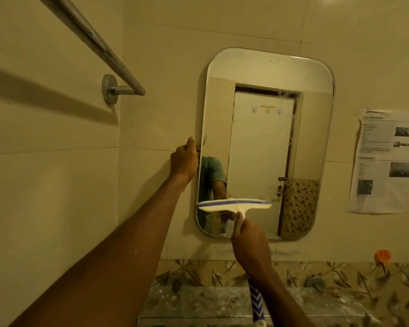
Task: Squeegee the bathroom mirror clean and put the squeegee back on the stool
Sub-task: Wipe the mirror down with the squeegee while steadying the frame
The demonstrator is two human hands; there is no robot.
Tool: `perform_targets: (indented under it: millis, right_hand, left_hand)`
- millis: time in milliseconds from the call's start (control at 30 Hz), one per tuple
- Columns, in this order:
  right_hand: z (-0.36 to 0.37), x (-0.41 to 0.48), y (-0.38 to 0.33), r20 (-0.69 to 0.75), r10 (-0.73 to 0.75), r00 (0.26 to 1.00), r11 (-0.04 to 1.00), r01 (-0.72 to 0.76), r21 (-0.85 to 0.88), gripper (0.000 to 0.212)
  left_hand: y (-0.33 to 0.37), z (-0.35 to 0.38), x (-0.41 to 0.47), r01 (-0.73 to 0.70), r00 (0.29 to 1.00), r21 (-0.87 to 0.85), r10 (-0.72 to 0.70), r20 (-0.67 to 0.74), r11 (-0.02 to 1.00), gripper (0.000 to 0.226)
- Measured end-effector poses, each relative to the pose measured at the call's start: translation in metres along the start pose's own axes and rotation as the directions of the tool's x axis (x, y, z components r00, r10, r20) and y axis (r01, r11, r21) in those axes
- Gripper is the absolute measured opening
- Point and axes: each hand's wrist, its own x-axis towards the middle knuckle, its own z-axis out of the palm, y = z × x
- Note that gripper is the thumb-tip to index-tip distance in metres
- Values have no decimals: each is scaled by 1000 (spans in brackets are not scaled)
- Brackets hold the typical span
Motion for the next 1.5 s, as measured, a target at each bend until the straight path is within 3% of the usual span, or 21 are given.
perform_targets:
  millis: [233, 567, 733, 967, 1233, 1300, 1500]
  right_hand:
    - [-75, 75, -17, -246, -45, 968, 988, 80, 131, 51]
    - [-14, 0, 36, -102, 88, 991, 994, -80, 76, 45]
    - [-54, 50, 1, -176, -4, 984, 985, 34, 167, 49]
    - [-121, 127, -81, -239, -129, 962, 975, 167, 145, 48]
    - [-43, 41, 7, -111, -51, 993, 998, 55, 35, 48]
    - [-46, 37, 9, -108, -51, 993, 999, 51, -7, 47]
    - [-109, 96, -44, -221, -141, 965, 980, 168, 105, 52]
  left_hand:
    - [-14, 3, -4, -32, 998, 46, 34, -44, 998, 46]
    - [-21, 5, -4, -91, 993, 126, 99, -59, 988, 43]
    - [-15, 2, 1, -71, 996, 170, 78, -32, 983, 50]
    - [4, -2, 18, 28, 997, 220, -43, 62, 975, 67]
    - [-7, -1, 21, -3, 999, 239, -8, 47, 971, 61]
    - [-4, -1, 22, -12, 1000, 266, 4, 31, 964, 54]
    - [32, -6, 32, -82, 979, 291, 132, -155, 953, 53]
